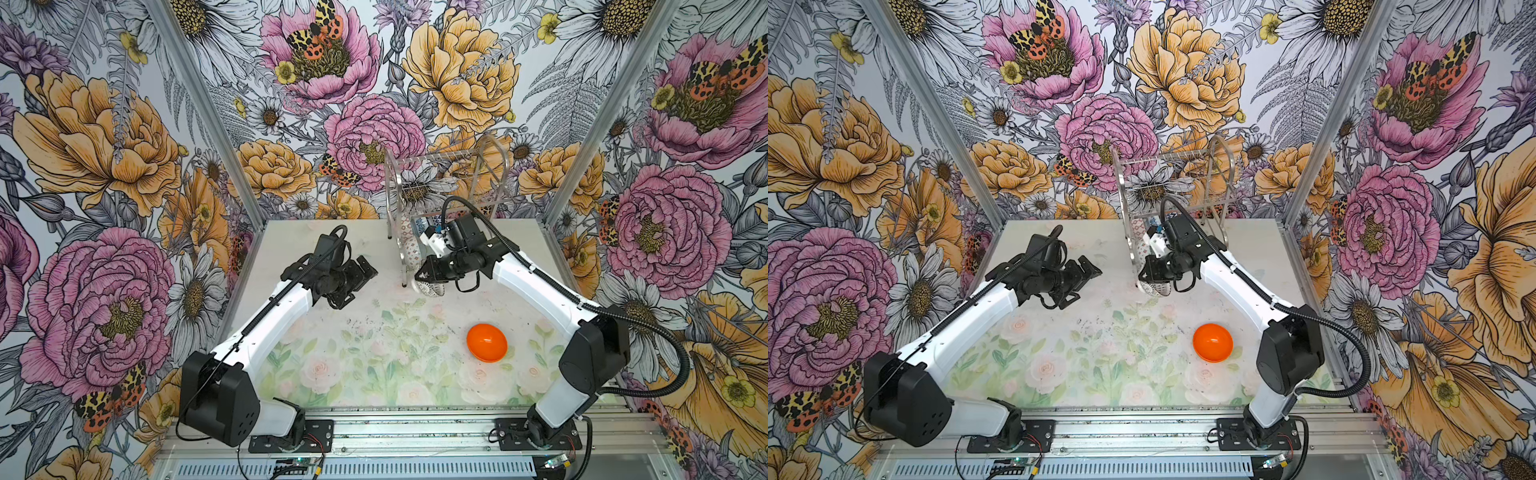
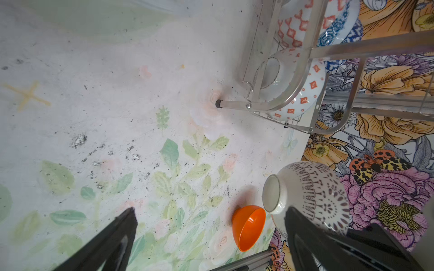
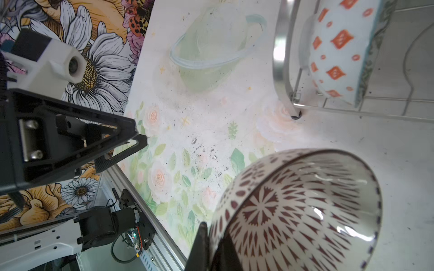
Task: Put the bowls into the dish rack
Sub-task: 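Carry the red-patterned bowl with the right gripper to the rack beside the green bowl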
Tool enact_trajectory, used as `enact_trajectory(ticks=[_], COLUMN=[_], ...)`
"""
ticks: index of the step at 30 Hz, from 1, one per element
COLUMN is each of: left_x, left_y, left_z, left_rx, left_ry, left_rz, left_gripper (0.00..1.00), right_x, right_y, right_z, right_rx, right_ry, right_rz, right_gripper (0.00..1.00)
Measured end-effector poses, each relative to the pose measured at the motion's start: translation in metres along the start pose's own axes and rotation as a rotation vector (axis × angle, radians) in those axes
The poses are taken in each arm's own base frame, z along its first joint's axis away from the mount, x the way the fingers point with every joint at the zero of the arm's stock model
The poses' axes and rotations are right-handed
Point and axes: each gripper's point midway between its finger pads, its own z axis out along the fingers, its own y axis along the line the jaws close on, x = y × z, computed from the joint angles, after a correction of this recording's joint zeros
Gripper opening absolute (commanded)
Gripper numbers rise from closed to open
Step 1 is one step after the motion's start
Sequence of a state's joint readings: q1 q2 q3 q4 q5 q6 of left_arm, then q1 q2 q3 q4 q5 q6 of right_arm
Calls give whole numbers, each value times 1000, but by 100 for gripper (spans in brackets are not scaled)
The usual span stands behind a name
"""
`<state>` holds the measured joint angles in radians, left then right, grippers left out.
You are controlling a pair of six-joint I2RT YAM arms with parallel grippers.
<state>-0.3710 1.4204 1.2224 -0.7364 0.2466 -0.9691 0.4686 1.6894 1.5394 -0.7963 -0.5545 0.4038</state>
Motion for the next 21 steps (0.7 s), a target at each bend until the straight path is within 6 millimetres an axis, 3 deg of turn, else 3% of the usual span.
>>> enact_trajectory(ticks=[10,21], left_x=[-19,-17], left_y=[-27,-46], left_z=[31,59], left_rx=[13,61], left_ry=[32,82], left_rz=[87,233], left_gripper=[99,99], right_x=[-34,-64], right_y=[-49,-101], right_z=[-13,-23], right_rx=[-72,-124], right_ry=[-74,-189], right_rz=[155,269], right_gripper=[0,0])
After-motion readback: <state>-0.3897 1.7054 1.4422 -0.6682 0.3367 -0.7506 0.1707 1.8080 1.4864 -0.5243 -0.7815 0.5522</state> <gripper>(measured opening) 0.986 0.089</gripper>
